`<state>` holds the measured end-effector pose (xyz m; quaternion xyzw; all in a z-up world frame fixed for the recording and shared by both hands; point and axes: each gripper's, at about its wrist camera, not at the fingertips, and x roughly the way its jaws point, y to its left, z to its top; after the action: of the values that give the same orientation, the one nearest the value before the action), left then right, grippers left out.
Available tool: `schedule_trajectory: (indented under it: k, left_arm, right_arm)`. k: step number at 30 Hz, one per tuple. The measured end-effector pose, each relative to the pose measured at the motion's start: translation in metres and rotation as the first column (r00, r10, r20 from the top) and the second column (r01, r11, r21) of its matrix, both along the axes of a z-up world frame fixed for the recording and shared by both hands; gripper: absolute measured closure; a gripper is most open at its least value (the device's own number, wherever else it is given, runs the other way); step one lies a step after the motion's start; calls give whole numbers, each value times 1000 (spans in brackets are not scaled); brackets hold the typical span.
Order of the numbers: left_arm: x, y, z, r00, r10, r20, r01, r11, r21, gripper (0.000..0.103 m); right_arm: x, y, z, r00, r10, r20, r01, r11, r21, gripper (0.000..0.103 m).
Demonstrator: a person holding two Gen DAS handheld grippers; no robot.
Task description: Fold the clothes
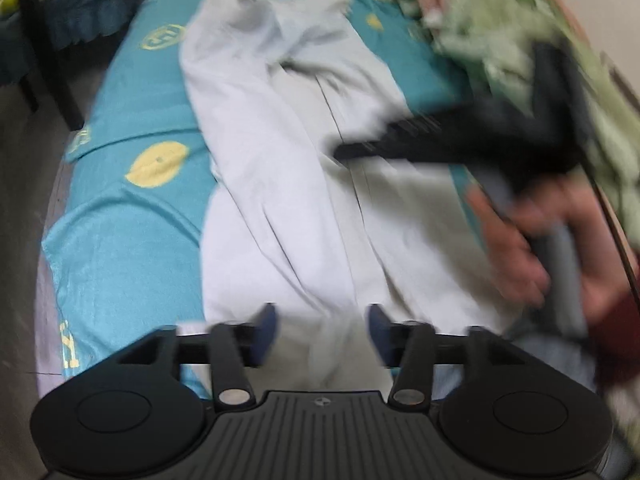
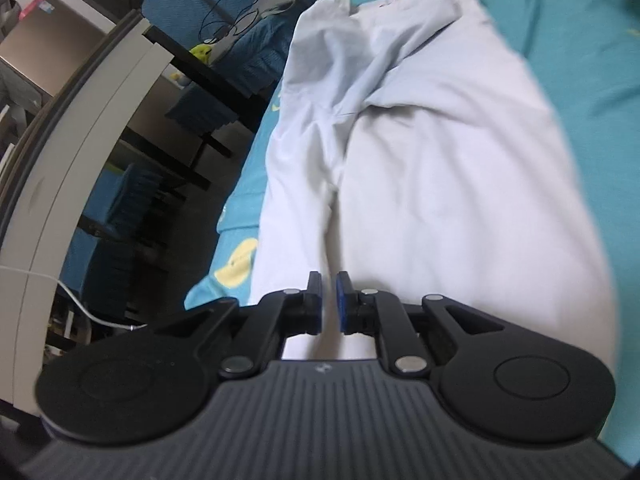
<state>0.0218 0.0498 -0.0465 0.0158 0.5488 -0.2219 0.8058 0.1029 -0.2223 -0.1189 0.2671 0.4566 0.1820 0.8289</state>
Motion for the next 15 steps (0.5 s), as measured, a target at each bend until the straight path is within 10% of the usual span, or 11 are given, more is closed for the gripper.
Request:
schedule_trajectory:
  k: [6, 15]
  left_arm:
    - [41, 27, -17, 980, 197, 17, -198, 980, 21, 23]
    - [63, 33, -54, 961, 266, -78, -259, 961, 95, 23]
  right_arm:
    - [-66, -39, 34, 997, -49, 56, 55, 990, -129, 37]
    - [-93, -77, 7, 959, -238, -153, 208, 960, -187, 37]
